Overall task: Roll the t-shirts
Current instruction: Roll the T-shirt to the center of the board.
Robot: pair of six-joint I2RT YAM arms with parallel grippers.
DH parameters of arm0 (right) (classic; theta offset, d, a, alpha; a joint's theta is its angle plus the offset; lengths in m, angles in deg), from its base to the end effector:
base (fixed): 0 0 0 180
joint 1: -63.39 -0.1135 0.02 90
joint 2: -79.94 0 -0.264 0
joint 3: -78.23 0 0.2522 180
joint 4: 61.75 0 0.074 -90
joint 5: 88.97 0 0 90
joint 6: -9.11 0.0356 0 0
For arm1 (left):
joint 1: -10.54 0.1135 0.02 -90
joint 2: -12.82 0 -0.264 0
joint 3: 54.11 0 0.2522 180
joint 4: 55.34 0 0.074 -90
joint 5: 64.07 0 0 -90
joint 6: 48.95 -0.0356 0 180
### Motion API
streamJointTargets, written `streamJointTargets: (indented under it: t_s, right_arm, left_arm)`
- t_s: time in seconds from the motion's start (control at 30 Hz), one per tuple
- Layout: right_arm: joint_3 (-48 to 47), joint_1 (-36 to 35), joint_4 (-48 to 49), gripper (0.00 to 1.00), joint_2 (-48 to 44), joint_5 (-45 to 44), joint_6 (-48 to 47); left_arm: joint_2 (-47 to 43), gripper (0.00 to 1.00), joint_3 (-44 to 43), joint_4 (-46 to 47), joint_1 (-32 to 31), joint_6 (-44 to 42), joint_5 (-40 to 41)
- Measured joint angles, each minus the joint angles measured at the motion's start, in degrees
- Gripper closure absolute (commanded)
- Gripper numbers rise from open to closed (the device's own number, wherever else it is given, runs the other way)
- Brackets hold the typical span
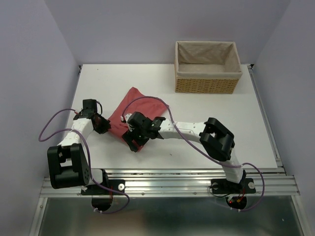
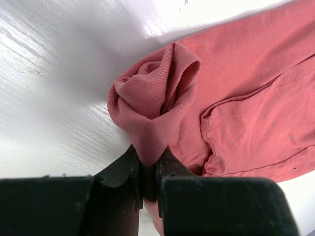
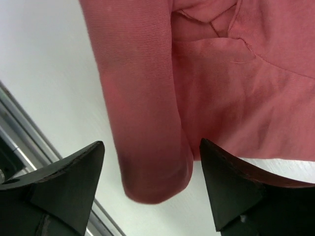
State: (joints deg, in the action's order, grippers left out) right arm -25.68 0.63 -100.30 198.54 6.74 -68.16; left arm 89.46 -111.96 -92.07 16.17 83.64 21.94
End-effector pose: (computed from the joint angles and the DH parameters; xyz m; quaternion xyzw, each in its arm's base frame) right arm 0.2055 0.4069 0.1937 -0.4150 0.8523 0.2302 0.2201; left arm 0.2587 0.0230 0.1988 -0.3805 0.8754 -0.1254 0.2704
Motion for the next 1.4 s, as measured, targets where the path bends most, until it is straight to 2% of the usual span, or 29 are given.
streamJointTargets:
  t_s: [0.1,0.13,0.17,0.2,0.3,0.5,0.6,0.63,0.67,0.73,0.77,0.87,1.0,1.1,1.17,1.2,1.23,1.27,1.3,1.4]
  right_arm:
    - [-0.24,-0.26,0.00,0.41,1.53,-0.44,-0.35]
    - [-0.24,-0.33,0.00,0.54,1.90,-0.63,-0.33]
    - [-0.24,-0.35,0.04,0.61,2.19,-0.83,-0.33]
    - [-0.22,-0.35,0.11,0.77,2.29,-1.07,-0.24]
    - [-0.07,-0.35,0.83,0.97,2.34,-1.90,0.59]
    - [1.84,0.24,3.78,0.99,2.08,-0.70,2.80]
    - [2.58,1.44,5.14,0.99,2.05,2.93,4.09]
    - [3.04,1.97,5.73,0.99,1.99,4.79,4.52]
    - [3.43,2.56,6.34,0.99,1.97,6.43,5.05]
    - [4.46,4.11,7.85,0.99,1.97,10.29,6.23]
    - [4.92,4.85,8.50,0.99,1.97,11.98,6.69]
    - [6.82,7.15,11.02,0.99,1.97,18.32,9.14]
    - [9.09,9.75,12.90,0.99,1.97,25.24,12.41]
    - [9.44,11.58,13.35,0.99,2.23,30.45,14.14]
    - [9.40,12.22,13.79,0.99,2.60,32.87,14.67]
    - [9.31,12.52,13.92,0.99,3.08,34.49,14.95]
    - [9.25,12.70,14.10,0.99,3.56,35.60,15.19]
    - [9.22,12.85,14.34,0.99,4.07,36.70,15.43]
    - [9.20,12.92,14.53,0.99,4.68,37.75,15.61]
    - [8.37,12.98,14.03,0.99,6.47,40.24,15.74]
  left_arm:
    - [0.02,1.00,0.00,0.02,0.00,0.00,0.00]
    - [0.07,1.00,0.00,0.02,0.00,0.00,0.00]
    - [0.11,1.00,0.00,0.02,0.00,0.00,0.00]
    - [0.13,1.00,0.00,0.02,0.00,-0.02,0.00]
    - [0.13,1.00,0.00,0.07,0.00,-0.04,0.13]
    - [1.81,1.00,-0.17,0.81,0.07,-0.33,0.17]
    - [3.32,1.00,-0.48,1.22,0.07,-0.70,0.07]
    - [3.74,0.97,-0.59,1.38,0.07,-0.81,-0.07]
    - [4.31,0.82,-0.72,1.73,0.07,-1.03,-0.28]
    - [5.07,0.65,-1.11,2.12,0.07,-1.66,-0.94]
    - [5.53,0.45,-1.51,2.23,0.07,-2.43,-1.49]
    - [5.95,0.22,-2.38,2.62,0.00,-3.74,-2.23]
    - [5.86,0.21,-4.26,2.56,0.00,-5.31,-2.27]
    - [4.85,0.25,-5.99,2.01,0.04,-6.60,-1.60]
    - [3.02,0.34,-6.67,1.38,0.04,-7.21,-0.81]
    - [0.98,0.49,-6.84,0.90,0.04,-7.67,0.04]
    - [-0.55,0.60,-6.93,0.57,0.04,-7.89,0.44]
    - [-1.97,0.86,-6.99,0.42,0.04,-8.26,0.83]
    - [-3.43,0.97,-7.08,0.35,0.04,-8.41,1.05]
    - [-5.92,1.00,-7.37,0.48,-0.17,-9.18,1.01]
